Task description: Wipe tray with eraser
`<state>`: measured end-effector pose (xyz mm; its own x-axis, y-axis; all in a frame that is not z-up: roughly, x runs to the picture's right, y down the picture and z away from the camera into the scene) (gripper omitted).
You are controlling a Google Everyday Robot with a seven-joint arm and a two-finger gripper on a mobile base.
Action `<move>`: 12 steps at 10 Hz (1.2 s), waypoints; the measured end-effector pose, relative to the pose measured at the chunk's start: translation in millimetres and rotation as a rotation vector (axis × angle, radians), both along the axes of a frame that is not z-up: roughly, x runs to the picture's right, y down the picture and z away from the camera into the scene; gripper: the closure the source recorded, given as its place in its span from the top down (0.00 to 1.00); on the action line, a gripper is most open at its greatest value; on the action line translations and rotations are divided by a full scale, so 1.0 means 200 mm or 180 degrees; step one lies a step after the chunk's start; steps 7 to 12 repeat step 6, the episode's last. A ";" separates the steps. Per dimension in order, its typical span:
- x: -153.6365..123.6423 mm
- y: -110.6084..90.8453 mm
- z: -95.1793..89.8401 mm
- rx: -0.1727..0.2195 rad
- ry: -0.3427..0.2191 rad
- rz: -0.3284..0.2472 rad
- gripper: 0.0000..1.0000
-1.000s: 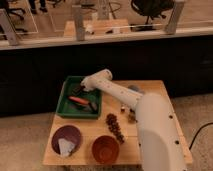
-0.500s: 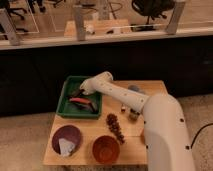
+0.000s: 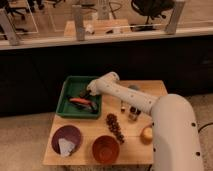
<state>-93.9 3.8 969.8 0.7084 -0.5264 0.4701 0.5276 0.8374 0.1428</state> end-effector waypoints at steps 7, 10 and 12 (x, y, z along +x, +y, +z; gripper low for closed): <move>-0.01 -0.13 0.16 0.0079 0.0018 0.0180 0.15; -0.01 -0.13 0.16 0.0079 0.0018 0.0180 0.15; -0.01 -0.13 0.16 0.0079 0.0018 0.0180 0.15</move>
